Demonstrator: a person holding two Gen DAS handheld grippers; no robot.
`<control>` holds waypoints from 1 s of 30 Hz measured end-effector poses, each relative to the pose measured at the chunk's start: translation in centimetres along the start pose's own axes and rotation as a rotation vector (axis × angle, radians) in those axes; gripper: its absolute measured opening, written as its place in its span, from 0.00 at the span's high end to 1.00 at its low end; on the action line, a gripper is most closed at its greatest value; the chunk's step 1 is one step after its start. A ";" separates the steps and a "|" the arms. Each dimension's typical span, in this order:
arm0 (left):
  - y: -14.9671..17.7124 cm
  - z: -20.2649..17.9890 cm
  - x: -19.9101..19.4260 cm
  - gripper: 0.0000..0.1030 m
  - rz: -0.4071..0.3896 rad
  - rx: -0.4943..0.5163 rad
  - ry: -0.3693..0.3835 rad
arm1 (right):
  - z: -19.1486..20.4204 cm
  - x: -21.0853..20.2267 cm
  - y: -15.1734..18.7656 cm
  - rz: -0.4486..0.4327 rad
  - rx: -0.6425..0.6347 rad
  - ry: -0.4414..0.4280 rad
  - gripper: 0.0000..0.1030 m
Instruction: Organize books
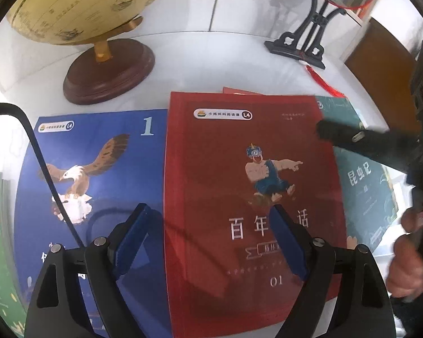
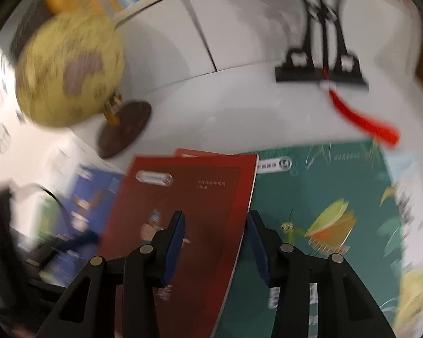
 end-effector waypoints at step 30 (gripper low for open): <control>8.7 1.6 -8.1 0.22 0.064 -0.240 0.065 | 7.6 0.3 5.2 0.087 -0.325 -0.029 0.75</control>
Point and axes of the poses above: each gripper's, at about its wrist camera, not at the fingertips, and x roughly the way its jaws point, z to its left, y to its underside, the point moved 2 cm from there along x, roughly the way its jaws point, and after that the axes turned 12 degrees about -z, right-handed, at the moved point
